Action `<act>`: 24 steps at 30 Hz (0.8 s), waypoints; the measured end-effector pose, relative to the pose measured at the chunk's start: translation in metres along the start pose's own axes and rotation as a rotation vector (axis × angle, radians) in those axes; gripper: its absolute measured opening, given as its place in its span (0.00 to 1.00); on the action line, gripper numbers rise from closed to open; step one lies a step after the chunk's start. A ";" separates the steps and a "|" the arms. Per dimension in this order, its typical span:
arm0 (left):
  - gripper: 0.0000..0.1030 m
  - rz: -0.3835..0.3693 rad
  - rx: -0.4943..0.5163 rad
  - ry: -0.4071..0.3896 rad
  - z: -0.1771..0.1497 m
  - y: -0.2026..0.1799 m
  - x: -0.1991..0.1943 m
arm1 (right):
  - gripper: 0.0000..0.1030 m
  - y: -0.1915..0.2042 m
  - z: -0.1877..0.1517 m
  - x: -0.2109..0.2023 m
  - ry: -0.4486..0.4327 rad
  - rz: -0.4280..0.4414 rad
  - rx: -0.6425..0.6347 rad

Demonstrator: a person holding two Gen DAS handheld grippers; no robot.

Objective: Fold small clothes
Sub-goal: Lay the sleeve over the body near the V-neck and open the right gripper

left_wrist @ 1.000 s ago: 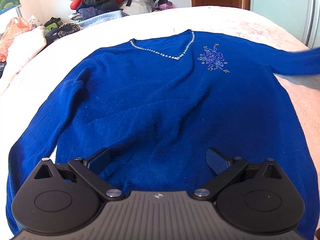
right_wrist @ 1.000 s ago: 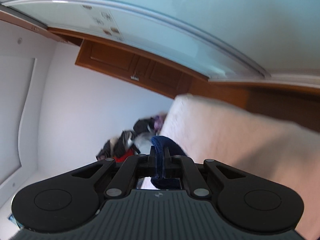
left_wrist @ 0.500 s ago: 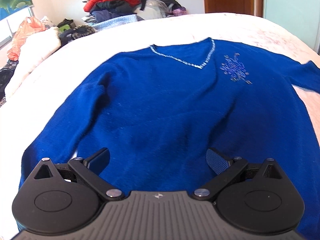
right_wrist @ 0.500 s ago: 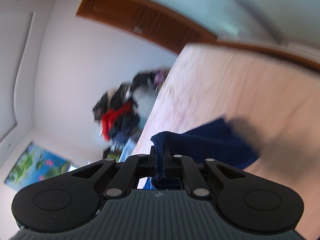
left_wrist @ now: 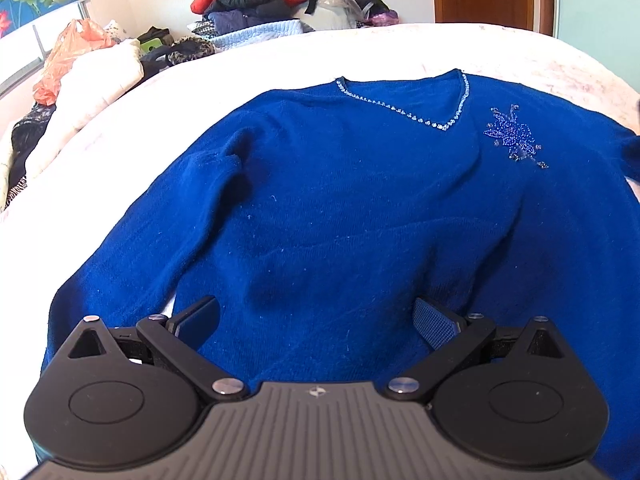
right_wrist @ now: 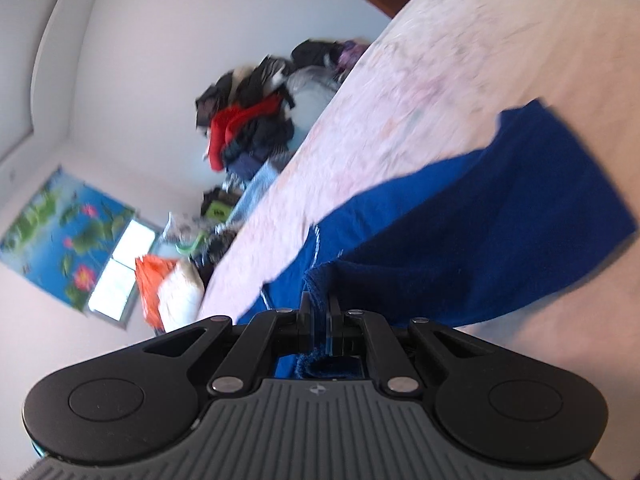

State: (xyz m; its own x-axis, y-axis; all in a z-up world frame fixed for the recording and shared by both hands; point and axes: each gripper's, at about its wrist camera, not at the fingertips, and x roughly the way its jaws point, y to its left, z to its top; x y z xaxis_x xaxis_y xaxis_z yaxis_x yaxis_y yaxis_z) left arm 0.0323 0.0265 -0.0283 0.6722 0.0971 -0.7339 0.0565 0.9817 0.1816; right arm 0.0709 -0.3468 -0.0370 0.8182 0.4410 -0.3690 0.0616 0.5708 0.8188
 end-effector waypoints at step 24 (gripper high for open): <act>1.00 -0.021 -0.041 -0.058 -0.005 0.019 0.001 | 0.09 0.060 -0.012 0.076 0.159 0.104 -0.015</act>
State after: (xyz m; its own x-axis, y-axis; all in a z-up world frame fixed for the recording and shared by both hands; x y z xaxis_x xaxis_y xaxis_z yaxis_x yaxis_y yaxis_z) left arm 0.0305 0.0466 -0.0289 0.7127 0.0685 -0.6982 0.0410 0.9895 0.1389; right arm 0.1301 -0.2706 -0.0210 0.7189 0.6016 -0.3483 -0.0282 0.5259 0.8501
